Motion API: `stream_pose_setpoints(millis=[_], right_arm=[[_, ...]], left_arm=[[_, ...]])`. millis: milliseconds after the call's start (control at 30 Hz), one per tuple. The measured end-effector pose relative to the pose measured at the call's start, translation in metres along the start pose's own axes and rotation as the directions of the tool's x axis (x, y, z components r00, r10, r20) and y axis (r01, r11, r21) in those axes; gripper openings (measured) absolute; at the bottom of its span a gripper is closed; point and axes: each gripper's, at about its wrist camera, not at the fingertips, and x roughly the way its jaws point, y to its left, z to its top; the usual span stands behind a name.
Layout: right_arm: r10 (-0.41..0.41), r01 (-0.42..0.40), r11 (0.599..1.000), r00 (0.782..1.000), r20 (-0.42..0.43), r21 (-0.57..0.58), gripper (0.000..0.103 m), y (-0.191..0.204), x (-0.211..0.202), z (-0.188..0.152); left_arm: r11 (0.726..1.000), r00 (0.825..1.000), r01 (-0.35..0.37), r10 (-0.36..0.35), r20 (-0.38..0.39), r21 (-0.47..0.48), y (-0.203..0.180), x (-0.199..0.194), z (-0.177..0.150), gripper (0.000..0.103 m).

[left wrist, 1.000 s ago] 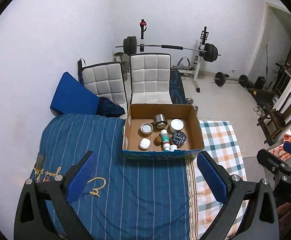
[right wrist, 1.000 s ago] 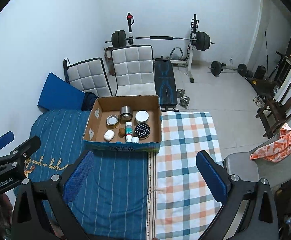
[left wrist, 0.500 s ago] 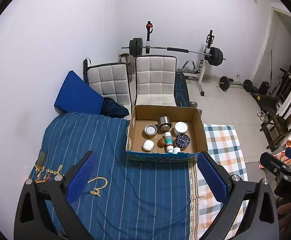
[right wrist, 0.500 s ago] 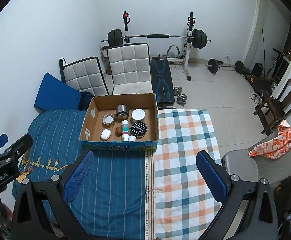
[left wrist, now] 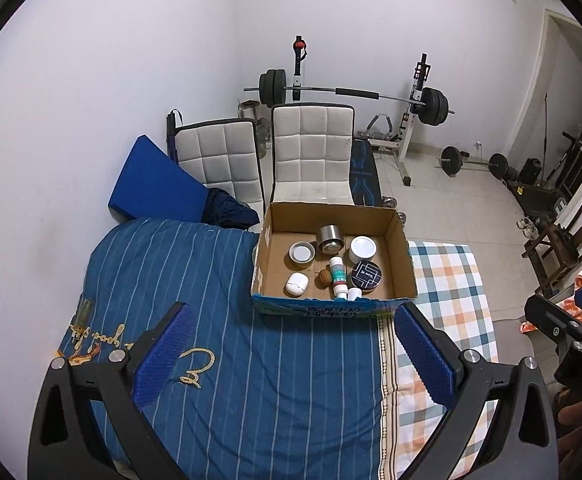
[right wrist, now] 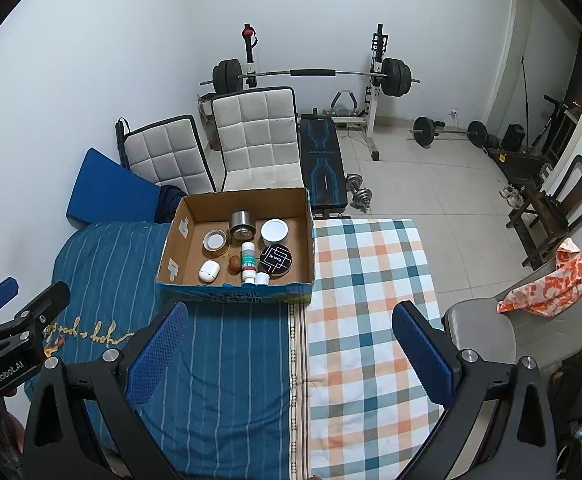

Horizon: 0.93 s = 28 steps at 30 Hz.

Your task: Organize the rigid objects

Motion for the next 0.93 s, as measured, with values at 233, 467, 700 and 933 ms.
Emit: stream_pose_setpoints(millis=[233, 467, 700, 933], right_arm=[[-0.008, 0.008, 1.0, 1.0, 0.004, -0.001, 0.103, 0.0, 0.002, 0.001], [-0.015, 0.015, 1.0, 1.0, 0.006, 0.005, 0.103, 0.0, 0.002, 0.002], [-0.016, 0.016, 1.0, 1.0, 0.006, 0.009, 0.103, 0.001, 0.001, 0.005], [-0.018, 0.018, 1.0, 1.0, 0.008, 0.008, 0.103, 0.001, 0.002, 0.004]], left_arm=[[1.0, 1.0, -0.003, 0.003, 0.009, 0.002, -0.001, -0.002, 0.002, 0.103], [1.0, 1.0, -0.007, 0.007, 0.013, 0.001, 0.0, -0.001, 0.004, 0.103], [1.0, 1.0, 0.0, 0.0, 0.023, 0.006, -0.003, -0.003, 0.006, 0.103], [1.0, 0.997, 0.001, -0.003, 0.079, 0.018, -0.005, -0.012, 0.006, 0.103]])
